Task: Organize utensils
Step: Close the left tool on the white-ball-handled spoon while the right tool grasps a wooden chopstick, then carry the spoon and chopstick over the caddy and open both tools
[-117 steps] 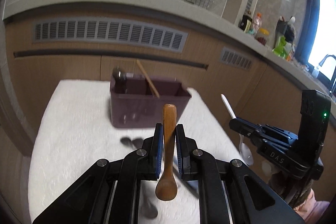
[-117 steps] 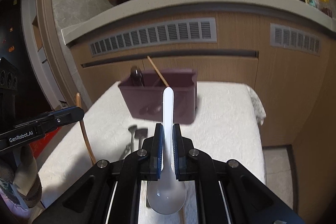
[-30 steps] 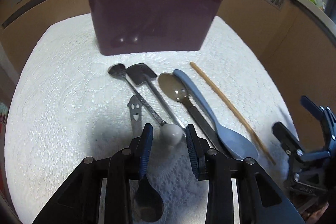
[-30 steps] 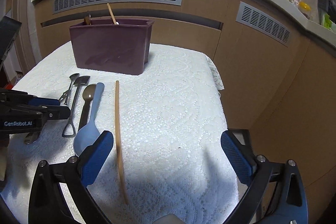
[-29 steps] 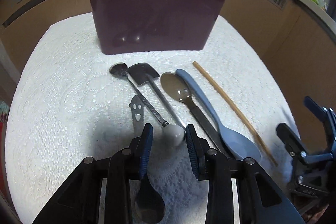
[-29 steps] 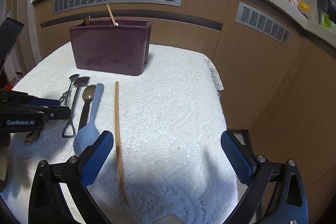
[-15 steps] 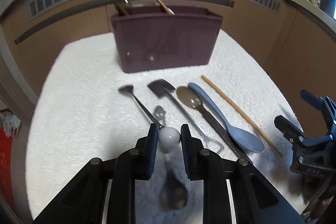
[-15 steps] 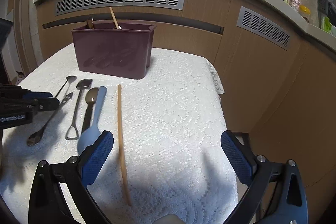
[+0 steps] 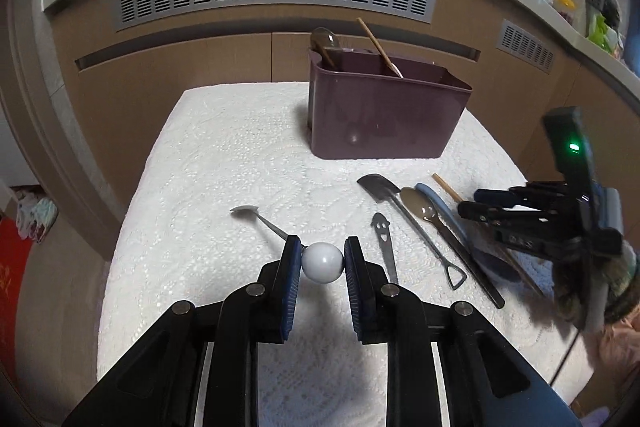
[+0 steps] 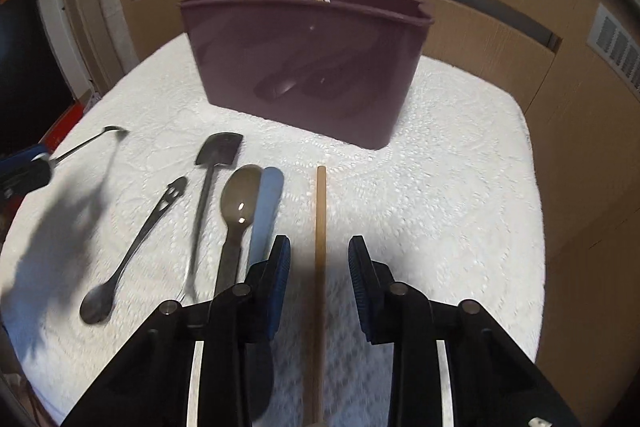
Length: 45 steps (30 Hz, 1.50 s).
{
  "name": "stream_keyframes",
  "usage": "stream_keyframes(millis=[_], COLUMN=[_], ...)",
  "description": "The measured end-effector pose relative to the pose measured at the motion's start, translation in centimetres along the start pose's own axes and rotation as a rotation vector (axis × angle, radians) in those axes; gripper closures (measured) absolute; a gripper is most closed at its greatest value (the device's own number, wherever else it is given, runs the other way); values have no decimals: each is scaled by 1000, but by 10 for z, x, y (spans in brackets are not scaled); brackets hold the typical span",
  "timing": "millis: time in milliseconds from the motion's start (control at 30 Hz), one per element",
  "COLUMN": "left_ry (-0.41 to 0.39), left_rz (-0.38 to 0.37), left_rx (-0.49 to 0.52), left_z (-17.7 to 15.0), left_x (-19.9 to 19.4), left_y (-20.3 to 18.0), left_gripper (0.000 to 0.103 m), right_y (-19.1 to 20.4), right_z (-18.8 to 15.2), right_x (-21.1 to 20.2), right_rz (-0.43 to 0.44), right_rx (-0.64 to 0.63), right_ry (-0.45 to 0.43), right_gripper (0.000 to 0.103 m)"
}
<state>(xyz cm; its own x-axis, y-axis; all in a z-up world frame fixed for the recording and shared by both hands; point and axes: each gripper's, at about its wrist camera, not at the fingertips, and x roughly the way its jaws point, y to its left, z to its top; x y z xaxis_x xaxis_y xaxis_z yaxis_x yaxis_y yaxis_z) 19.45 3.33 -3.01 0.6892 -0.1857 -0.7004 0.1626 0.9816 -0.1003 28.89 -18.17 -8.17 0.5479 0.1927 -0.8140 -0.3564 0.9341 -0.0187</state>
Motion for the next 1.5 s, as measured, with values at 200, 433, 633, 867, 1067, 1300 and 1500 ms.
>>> stream_keyframes(millis=[200, 433, 633, 867, 1067, 1300, 1500], left_ry=[-48, -139, -177, -237, -327, -430, -409], left_rz=[-29, -39, -68, -136, -267, -382, -425], left_rx=[-2, 65, 76, 66, 32, 8, -23], left_z=[6, 26, 44, 67, 128, 197, 230], left_x=[-17, -48, -66, -84, -97, -100, -74], left_y=[0, -20, -32, -44, -52, -56, -48], left_gripper=[80, 80, 80, 80, 80, 80, 80], right_y=[9, 7, -9, -23, -28, -32, -32], right_z=[5, -7, -10, -3, 36, 108, 152], right_x=[11, -37, -90, -132, -177, -230, -216], right_rz=[-19, -30, -10, 5, -17, -70, -96], right_rx=[8, 33, 105, 166, 178, 166, 153], right_ry=[34, -78, -203, -335, -505, -756, -792], right_gripper=[98, 98, 98, 98, 98, 98, 98])
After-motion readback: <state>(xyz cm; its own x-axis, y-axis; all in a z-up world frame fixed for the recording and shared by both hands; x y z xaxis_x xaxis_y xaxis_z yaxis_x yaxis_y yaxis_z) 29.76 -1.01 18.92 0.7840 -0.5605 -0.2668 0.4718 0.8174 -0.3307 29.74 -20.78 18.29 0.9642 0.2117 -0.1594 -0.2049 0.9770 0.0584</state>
